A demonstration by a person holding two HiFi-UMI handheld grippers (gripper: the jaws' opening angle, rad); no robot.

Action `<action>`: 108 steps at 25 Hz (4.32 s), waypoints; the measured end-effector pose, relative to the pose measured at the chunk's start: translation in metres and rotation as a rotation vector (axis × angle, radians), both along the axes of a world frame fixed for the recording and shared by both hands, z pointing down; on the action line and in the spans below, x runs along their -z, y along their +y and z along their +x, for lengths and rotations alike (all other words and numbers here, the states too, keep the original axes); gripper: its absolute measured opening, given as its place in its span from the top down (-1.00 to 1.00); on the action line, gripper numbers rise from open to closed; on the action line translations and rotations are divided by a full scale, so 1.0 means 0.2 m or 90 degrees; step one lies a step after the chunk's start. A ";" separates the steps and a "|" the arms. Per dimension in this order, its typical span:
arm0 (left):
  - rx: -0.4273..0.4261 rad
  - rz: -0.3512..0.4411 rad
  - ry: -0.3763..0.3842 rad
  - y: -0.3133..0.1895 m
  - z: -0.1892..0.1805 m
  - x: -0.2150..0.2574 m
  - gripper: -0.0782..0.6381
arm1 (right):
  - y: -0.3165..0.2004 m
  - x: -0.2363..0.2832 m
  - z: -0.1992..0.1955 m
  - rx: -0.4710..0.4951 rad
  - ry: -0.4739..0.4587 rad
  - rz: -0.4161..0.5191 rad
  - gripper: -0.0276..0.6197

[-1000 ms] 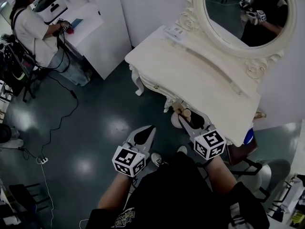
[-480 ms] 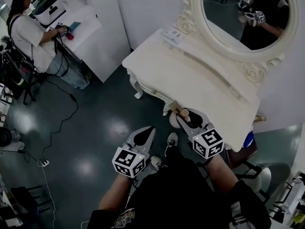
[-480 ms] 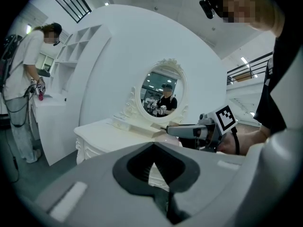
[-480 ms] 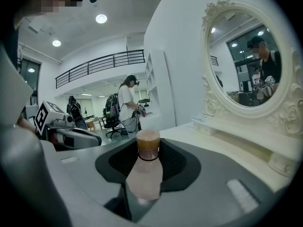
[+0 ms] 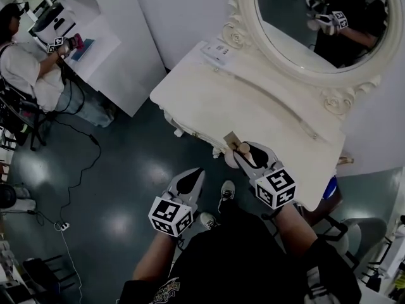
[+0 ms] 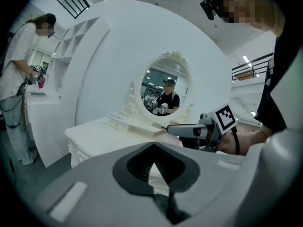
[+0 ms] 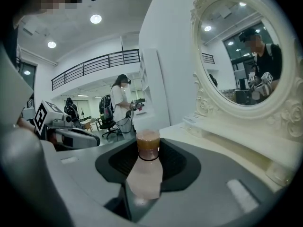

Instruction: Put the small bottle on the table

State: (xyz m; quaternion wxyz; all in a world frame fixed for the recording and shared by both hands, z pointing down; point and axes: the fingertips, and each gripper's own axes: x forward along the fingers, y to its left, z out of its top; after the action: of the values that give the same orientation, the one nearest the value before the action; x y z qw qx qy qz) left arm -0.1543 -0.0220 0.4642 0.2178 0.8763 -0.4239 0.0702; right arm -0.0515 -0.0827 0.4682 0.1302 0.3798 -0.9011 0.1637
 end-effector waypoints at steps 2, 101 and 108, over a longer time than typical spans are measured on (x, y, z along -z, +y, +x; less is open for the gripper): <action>-0.007 0.000 -0.001 -0.07 0.04 0.00 0.78 | -0.06 -0.01 0.03 -0.004 0.000 -0.001 0.40; -0.308 -0.009 -0.029 -1.74 0.55 -0.12 0.78 | -1.80 -0.30 0.61 -0.264 0.101 0.030 0.38; -0.285 -0.010 -0.035 -1.64 0.57 -0.10 0.78 | -1.71 -0.29 0.66 -0.265 0.090 0.018 0.36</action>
State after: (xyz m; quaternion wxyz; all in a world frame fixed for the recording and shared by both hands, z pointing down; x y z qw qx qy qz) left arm -0.0412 -0.3496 0.4841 0.1915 0.9447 -0.2239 0.1441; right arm 0.0804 -0.4251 0.5266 0.1509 0.5696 -0.7944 0.1474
